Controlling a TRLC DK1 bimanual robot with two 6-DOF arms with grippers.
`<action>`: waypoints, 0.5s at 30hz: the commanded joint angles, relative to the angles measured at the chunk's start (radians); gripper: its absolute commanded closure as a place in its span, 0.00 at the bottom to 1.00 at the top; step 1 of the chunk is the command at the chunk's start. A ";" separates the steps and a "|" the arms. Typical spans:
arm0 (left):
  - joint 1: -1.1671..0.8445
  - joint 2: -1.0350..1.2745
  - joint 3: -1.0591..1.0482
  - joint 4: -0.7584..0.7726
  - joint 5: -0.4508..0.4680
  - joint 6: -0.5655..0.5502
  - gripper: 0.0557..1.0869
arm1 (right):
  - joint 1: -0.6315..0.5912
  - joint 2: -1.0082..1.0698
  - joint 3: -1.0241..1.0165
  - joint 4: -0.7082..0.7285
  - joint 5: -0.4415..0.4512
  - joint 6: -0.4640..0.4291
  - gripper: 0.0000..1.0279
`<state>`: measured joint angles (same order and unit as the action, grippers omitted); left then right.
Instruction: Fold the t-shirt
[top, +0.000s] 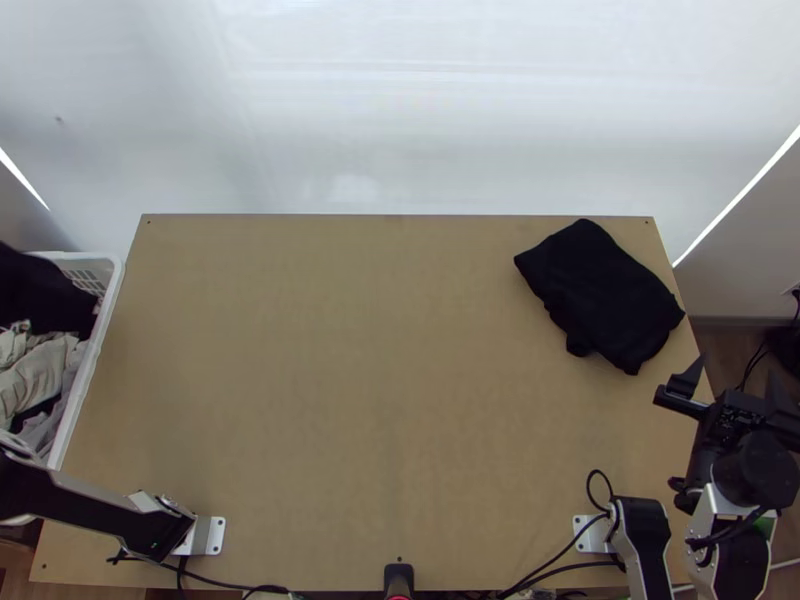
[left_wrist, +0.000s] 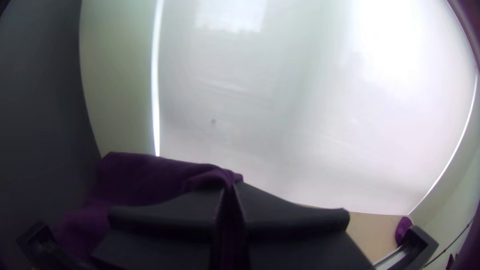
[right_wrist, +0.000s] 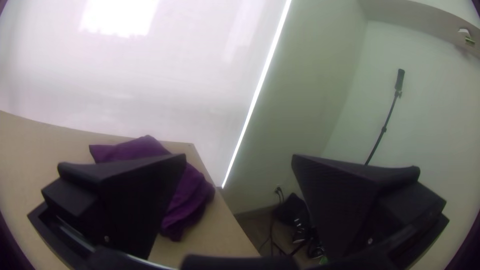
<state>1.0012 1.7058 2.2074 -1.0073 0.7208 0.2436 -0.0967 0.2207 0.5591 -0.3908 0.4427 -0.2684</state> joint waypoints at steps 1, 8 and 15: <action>-0.253 -0.213 -0.081 0.029 0.023 -0.086 0.97 | 0.002 -0.038 -0.033 -0.037 -0.001 0.031 0.05; -0.802 -0.399 -0.387 0.119 -0.205 -0.101 0.97 | 0.006 -0.063 -0.036 -0.115 -0.001 0.083 0.05; -1.329 -0.483 -0.801 0.248 -0.366 -0.147 0.97 | 0.005 -0.047 0.007 -0.126 -0.001 0.090 0.05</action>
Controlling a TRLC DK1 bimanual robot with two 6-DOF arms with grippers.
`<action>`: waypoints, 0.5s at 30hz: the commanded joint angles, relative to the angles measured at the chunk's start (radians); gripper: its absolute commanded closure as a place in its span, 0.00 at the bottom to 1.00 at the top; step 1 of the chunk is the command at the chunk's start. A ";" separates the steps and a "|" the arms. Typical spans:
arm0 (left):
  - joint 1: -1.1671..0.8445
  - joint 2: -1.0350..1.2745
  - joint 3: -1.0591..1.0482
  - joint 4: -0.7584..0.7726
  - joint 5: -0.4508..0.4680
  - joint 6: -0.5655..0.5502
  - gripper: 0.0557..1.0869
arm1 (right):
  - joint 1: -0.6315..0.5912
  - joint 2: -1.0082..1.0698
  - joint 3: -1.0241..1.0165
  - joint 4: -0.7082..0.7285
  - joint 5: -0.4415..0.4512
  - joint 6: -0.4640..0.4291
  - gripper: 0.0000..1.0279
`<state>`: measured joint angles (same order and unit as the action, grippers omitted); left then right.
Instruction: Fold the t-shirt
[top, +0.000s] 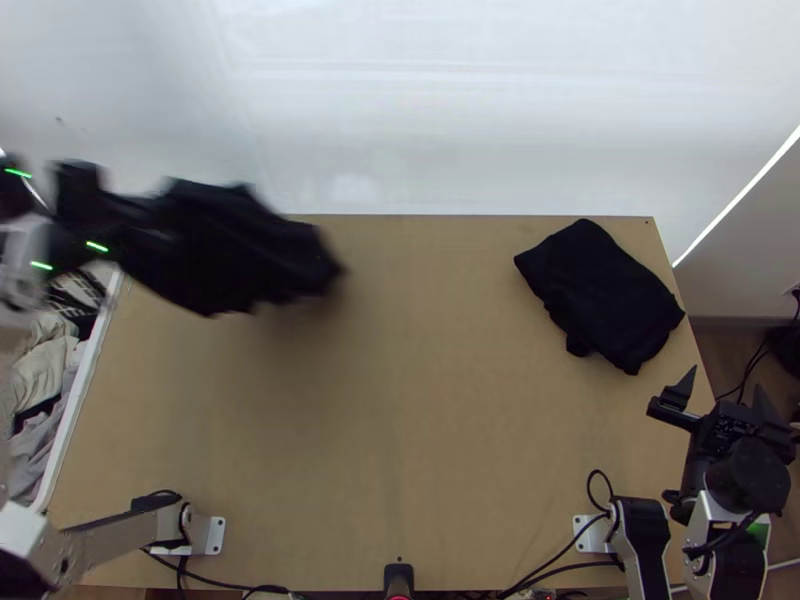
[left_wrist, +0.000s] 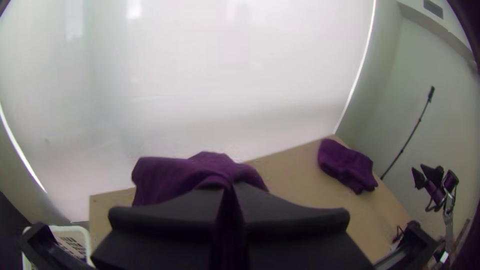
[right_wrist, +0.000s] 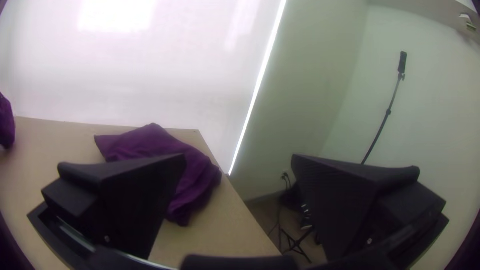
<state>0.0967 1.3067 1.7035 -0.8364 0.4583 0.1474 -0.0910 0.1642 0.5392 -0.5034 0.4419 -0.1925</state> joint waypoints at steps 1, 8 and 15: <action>-0.489 -0.084 -0.324 0.077 -0.104 -0.062 0.97 | -0.001 0.015 0.027 -0.011 0.001 0.016 0.05; -0.703 -0.081 -0.512 0.129 -0.155 -0.072 0.97 | -0.007 0.061 0.025 0.009 0.000 0.064 0.05; -0.377 -0.078 -0.777 0.141 -0.155 0.126 0.97 | -0.006 0.124 0.016 0.017 -0.002 0.087 0.05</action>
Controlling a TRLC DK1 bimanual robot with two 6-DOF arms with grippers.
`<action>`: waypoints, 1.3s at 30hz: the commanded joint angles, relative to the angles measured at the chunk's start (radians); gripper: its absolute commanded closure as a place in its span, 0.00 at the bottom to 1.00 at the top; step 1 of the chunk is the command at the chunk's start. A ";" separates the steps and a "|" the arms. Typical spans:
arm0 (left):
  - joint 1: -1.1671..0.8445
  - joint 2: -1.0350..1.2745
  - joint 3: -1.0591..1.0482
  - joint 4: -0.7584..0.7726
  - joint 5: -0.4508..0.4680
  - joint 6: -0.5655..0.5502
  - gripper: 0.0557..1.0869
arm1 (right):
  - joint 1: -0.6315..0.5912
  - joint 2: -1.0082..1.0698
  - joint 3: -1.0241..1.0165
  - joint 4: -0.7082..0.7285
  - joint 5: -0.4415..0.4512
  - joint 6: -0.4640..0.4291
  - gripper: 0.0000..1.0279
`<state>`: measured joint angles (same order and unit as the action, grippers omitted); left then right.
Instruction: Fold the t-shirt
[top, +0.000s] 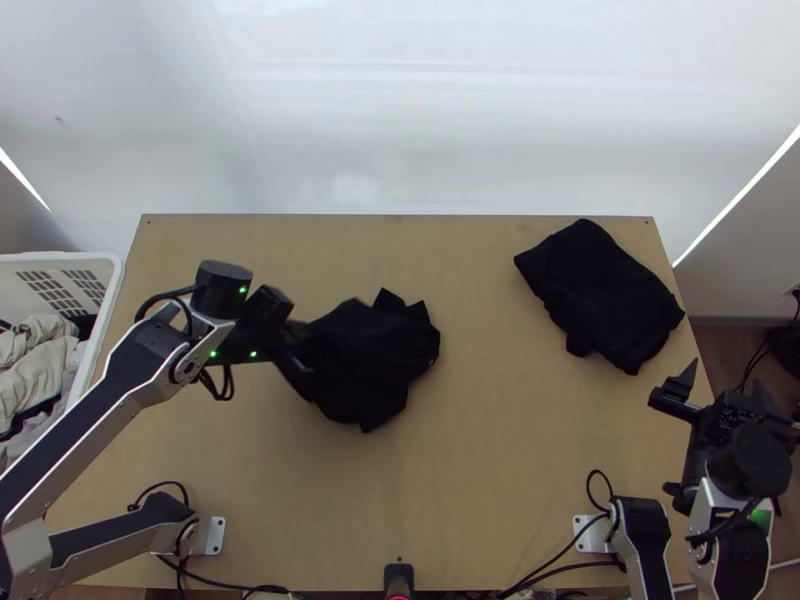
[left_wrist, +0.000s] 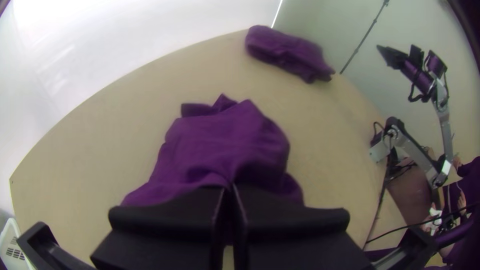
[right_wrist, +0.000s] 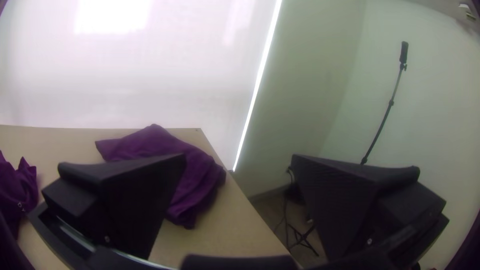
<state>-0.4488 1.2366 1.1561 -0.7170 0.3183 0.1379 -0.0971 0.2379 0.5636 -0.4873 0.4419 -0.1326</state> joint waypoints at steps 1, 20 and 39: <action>0.239 -0.009 -0.246 0.022 -0.013 0.173 0.97 | 0.005 0.063 -0.013 -0.007 -0.005 0.037 0.05; -0.097 -0.226 -0.271 -0.360 0.059 0.289 0.97 | 0.066 0.144 -0.053 0.090 0.069 -0.325 0.05; -0.220 -0.224 -0.266 -0.437 0.080 0.335 0.04 | 0.103 0.279 0.044 -0.017 0.026 -0.279 0.10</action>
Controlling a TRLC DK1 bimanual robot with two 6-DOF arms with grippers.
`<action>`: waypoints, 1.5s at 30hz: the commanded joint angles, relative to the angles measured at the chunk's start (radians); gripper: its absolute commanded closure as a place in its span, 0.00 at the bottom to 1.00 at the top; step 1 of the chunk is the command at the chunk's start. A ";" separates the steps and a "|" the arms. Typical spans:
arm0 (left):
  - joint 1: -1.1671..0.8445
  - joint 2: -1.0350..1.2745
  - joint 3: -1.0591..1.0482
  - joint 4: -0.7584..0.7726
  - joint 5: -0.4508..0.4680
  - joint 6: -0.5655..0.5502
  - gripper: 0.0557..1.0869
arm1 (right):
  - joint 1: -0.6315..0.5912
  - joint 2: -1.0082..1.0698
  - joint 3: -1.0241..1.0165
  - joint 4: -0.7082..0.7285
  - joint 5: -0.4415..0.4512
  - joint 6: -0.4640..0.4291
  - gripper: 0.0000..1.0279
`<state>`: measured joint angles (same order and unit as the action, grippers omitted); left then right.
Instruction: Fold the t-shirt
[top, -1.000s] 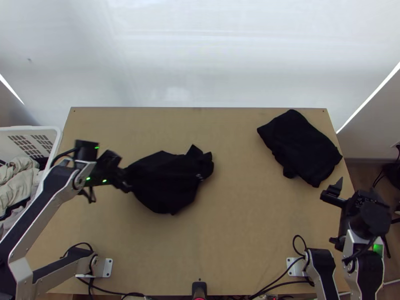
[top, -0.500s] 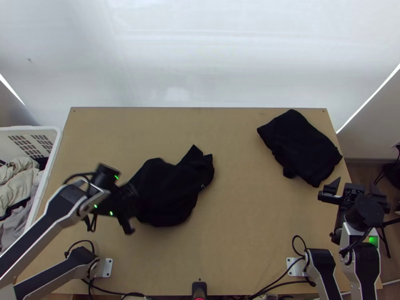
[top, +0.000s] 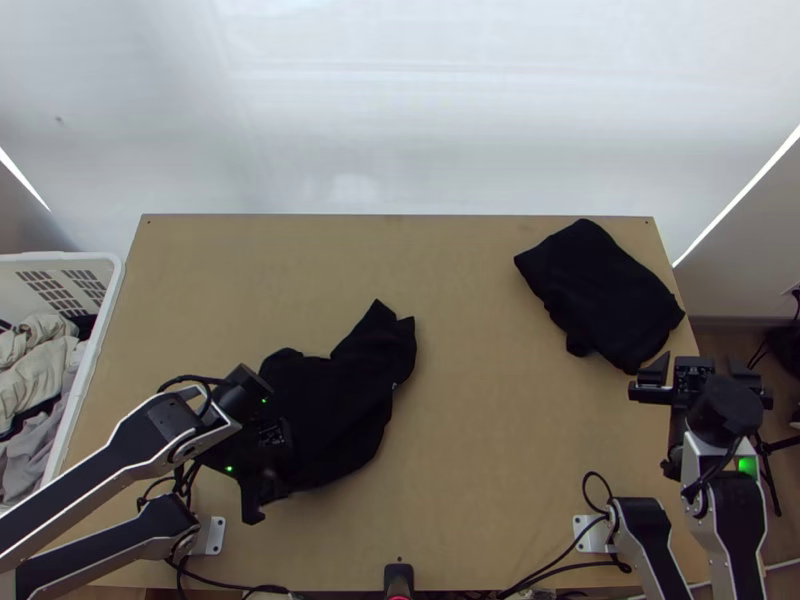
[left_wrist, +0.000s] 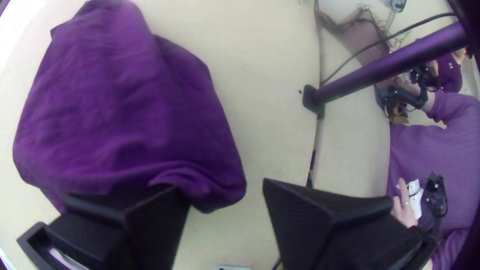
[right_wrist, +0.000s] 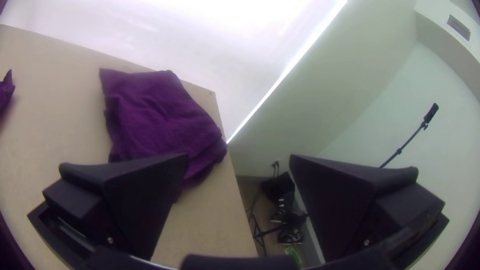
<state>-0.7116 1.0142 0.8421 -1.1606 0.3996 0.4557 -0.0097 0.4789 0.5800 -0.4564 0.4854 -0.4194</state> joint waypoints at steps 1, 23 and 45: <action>0.070 -0.003 0.063 0.025 -0.008 0.018 0.04 | 0.016 0.047 0.029 -0.056 -0.030 0.010 0.10; 0.580 -0.006 0.362 0.179 -0.163 0.147 0.04 | 0.266 0.761 0.707 -0.395 -0.327 0.246 0.04; 0.732 -0.060 0.357 0.194 -0.280 0.163 0.04 | 0.643 1.503 1.382 -0.729 -0.984 0.358 0.04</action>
<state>-0.0048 0.9623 1.1900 -0.9730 0.1486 0.6220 0.4702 1.7885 1.7504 -1.1221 -0.4469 -0.0452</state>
